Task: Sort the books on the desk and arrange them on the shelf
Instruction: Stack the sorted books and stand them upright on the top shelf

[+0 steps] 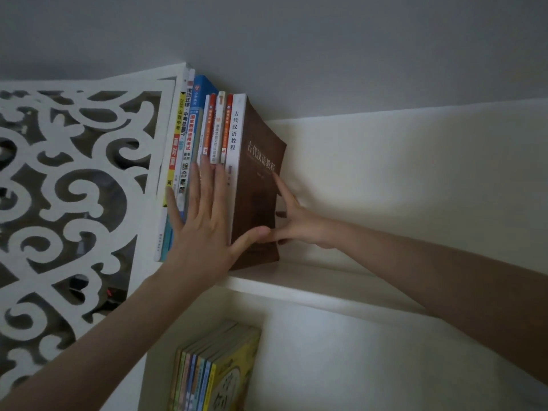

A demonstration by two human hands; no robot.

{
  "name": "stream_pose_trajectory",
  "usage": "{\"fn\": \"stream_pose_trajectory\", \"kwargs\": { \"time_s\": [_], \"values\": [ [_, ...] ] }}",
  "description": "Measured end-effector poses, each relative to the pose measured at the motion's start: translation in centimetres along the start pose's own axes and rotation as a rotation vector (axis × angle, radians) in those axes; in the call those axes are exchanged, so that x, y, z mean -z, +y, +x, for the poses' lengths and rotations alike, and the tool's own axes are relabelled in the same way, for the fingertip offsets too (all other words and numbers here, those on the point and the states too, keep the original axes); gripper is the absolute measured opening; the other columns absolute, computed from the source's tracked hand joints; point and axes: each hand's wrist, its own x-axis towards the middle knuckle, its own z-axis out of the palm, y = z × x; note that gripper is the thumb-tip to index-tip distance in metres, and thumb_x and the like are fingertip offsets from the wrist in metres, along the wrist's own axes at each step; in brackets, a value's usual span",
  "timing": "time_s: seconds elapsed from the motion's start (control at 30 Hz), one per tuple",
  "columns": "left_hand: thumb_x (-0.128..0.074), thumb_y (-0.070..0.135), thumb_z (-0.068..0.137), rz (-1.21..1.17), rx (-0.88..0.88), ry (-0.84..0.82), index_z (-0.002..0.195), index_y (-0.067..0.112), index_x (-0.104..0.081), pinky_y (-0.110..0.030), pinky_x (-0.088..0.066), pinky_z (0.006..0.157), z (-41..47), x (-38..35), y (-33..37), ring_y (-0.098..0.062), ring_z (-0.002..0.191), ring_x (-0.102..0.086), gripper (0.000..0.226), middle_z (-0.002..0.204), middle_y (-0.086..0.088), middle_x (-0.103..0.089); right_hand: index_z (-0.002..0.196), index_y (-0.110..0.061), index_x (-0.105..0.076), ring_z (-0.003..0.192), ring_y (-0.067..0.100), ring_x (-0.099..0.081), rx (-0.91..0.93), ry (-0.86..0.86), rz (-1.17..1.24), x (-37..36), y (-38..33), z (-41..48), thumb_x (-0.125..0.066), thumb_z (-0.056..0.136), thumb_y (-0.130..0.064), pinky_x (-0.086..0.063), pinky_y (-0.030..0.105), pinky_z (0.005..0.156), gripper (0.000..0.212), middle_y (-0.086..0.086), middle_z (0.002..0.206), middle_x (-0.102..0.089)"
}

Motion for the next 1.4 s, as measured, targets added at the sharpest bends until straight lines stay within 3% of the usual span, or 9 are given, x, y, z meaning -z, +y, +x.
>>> {"fn": "stream_pose_trajectory", "kwargs": {
  "time_s": [0.07,0.13,0.33,0.43,0.6,0.8,1.03,1.27,1.4],
  "values": [
    [-0.024,0.078,0.081,-0.022,-0.117,0.024,0.153,0.021,0.007,-0.049,0.011,0.115,0.0,0.4,1.5,-0.021,0.145,0.019,0.097,0.158,-0.006,0.018,0.15,-0.044,0.012,0.132,0.019,-0.036,-0.014,-0.01,-0.012,0.6,0.1,-0.9,-0.079,0.078,-0.013,-0.057,0.034,0.081,0.12,-0.004,0.16,-0.001],
    [-0.041,0.064,0.084,-0.095,-0.235,0.007,0.153,0.022,-0.006,-0.045,0.007,0.117,0.0,0.6,2.8,-0.02,0.147,0.013,0.088,0.16,-0.005,0.008,0.15,-0.046,0.009,0.131,0.026,-0.04,-0.038,0.006,-0.042,1.0,0.1,-1.8,-0.079,0.078,-0.011,-0.059,0.035,0.073,0.118,-0.001,0.159,-0.006],
    [-0.071,0.028,0.081,-0.351,-0.251,-0.115,0.144,0.018,-0.037,-0.026,-0.016,0.111,-0.2,0.2,5.5,-0.018,0.14,-0.028,0.073,0.152,-0.004,-0.033,0.148,-0.049,0.006,0.128,0.022,-0.045,-0.142,-0.058,-0.082,3.8,-0.1,-6.6,-0.082,0.075,-0.021,-0.054,0.04,0.094,0.118,0.0,0.156,-0.015],
    [-0.07,0.03,0.083,-0.452,-0.155,-0.225,0.14,0.025,-0.043,-0.027,-0.031,0.106,-0.1,0.0,7.1,-0.014,0.132,-0.04,0.064,0.147,0.006,-0.039,0.15,-0.046,0.004,0.13,0.021,-0.046,-0.19,-0.066,-0.105,5.4,-0.1,-9.9,-0.083,0.074,-0.024,-0.049,0.034,0.099,0.118,0.0,0.157,-0.017],
    [-0.073,0.031,0.08,-0.717,-0.032,-0.267,0.131,0.032,-0.052,-0.016,-0.034,0.089,0.2,0.5,12.1,0.003,0.107,-0.046,0.055,0.123,0.016,-0.051,0.151,-0.041,-0.006,0.129,0.016,-0.046,-0.22,0.019,-0.161,8.2,-0.9,-16.2,-0.084,0.072,-0.028,-0.044,0.028,0.1,0.112,-0.002,0.154,-0.024],
    [-0.072,0.031,0.08,-0.9,-0.069,-0.294,0.126,0.033,-0.055,-0.018,-0.041,0.095,-1.8,1.6,19.7,0.003,0.107,-0.056,0.049,0.125,0.018,-0.058,0.148,-0.038,-0.023,0.119,0.012,-0.054,-0.218,0.253,-0.21,10.8,-2.2,-25.6,-0.082,0.073,-0.031,-0.05,0.026,0.093,0.096,-0.007,0.145,-0.033],
    [-0.064,0.04,0.084,-1.002,-0.153,-0.399,0.126,0.036,-0.056,-0.005,-0.037,0.088,-5.6,3.3,28.5,0.017,0.1,-0.052,0.043,0.111,0.022,-0.062,0.146,-0.034,-0.032,0.109,0.0,-0.057,-0.258,0.415,-0.351,13.4,-3.0,-36.3,-0.075,0.08,-0.035,-0.05,0.016,0.087,0.079,-0.011,0.142,-0.038],
    [-0.061,0.044,0.085,-1.027,-0.261,-0.333,0.127,0.032,-0.055,-0.028,-0.04,0.103,-9.4,4.8,36.4,0.005,0.111,-0.053,0.044,0.12,0.021,-0.061,0.138,-0.026,-0.044,0.12,0.001,-0.054,-0.238,0.506,-0.232,15.2,-3.4,-45.1,-0.077,0.08,-0.017,-0.042,0.023,0.107,0.067,-0.007,0.14,-0.046],
    [-0.054,0.036,0.086,-0.927,-0.366,-0.099,0.124,0.019,-0.059,-0.043,-0.02,0.115,-13.3,4.1,39.8,-0.012,0.125,-0.048,0.042,0.126,0.005,-0.06,0.136,-0.027,-0.047,0.118,0.004,-0.056,-0.305,0.554,-0.179,15.1,-2.5,-50.9,-0.079,0.078,-0.014,-0.049,0.03,0.101,0.068,-0.006,0.138,-0.046]
  ]
}}
